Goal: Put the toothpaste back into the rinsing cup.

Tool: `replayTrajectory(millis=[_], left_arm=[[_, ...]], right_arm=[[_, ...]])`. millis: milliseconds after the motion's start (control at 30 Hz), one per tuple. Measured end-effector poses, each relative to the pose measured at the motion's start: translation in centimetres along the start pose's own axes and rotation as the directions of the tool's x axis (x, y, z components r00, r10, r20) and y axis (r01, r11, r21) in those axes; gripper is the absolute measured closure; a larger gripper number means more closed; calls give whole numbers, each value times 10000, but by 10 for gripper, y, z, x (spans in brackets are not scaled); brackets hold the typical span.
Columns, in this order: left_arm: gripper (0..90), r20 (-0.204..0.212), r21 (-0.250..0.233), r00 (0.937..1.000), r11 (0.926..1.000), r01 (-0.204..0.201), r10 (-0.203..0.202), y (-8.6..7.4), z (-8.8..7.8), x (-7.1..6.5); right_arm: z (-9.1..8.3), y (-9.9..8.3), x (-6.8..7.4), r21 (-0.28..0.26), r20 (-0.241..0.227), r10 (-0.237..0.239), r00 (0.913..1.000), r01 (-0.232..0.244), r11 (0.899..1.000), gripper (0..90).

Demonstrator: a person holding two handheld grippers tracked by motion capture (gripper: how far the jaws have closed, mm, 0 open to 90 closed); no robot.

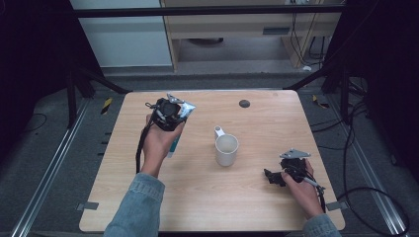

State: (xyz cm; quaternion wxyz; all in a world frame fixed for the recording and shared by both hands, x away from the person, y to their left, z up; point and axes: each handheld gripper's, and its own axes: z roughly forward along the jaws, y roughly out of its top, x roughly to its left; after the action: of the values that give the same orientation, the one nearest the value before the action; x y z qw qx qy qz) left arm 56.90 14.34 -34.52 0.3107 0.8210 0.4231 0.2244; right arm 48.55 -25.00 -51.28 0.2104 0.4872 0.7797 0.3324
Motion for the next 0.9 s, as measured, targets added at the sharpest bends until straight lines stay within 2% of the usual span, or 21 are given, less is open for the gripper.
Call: replayTrajectory(millis=[300, 400, 600, 733, 900], left_arm=[[787, 167, -436, 9998, 9990, 123, -115, 10, 4, -10], [787, 205, -853, 9997, 9962, 180, -163, 13, 5, -14], [787, 156, -1251, 9997, 9919, 213, -195, 20, 8, -23], [787, 332, -1200, 9992, 9924, 281, -243, 24, 12, -26], [787, 365, -1486, 9990, 9884, 318, -266, 33, 15, -32]], right_arm=[[0, 0, 0, -6, 5, -8, 10000, 8, 10000, 4], [0, 0, 0, 3, 3, -2, 10000, 2, 10000, 4], [0, 0, 0, 3, 9, -1, 10000, 1, 10000, 5], [-1, 0, 1, 32, -107, 59, 9999, -59, 10000, 5], [-1, 0, 1, 36, -98, 31, 9999, -30, 10000, 5]])
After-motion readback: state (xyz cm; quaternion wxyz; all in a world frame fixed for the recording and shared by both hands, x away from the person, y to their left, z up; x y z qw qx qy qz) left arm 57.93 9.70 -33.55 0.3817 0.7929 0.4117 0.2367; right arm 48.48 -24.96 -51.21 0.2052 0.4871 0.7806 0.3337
